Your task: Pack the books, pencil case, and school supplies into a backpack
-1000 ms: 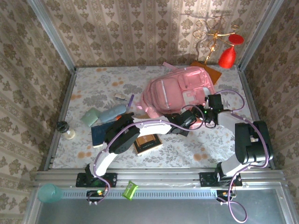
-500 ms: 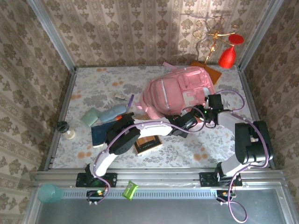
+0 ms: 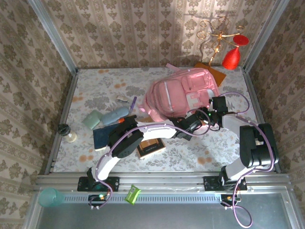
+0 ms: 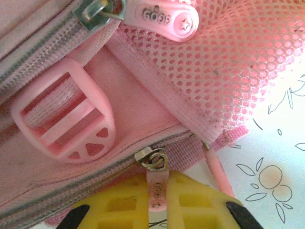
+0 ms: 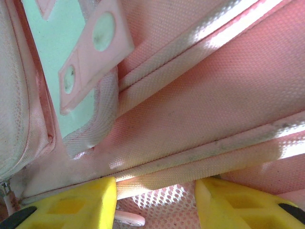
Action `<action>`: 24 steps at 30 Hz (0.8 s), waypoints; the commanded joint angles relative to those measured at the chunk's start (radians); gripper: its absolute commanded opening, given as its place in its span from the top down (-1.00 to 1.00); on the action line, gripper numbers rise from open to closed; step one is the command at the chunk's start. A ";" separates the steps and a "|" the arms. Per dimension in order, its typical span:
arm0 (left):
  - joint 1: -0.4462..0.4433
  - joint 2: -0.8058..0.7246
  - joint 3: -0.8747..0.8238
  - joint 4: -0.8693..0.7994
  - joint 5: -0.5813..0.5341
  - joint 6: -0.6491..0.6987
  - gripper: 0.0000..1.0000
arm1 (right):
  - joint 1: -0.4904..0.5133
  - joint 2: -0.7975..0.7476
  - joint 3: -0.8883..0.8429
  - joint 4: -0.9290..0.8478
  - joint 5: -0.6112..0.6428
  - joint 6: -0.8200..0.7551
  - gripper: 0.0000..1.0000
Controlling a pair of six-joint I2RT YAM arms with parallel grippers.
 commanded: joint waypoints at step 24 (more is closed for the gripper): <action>0.114 -0.245 -0.288 0.042 0.093 0.071 1.00 | -0.032 0.043 -0.016 -0.109 0.060 0.024 0.10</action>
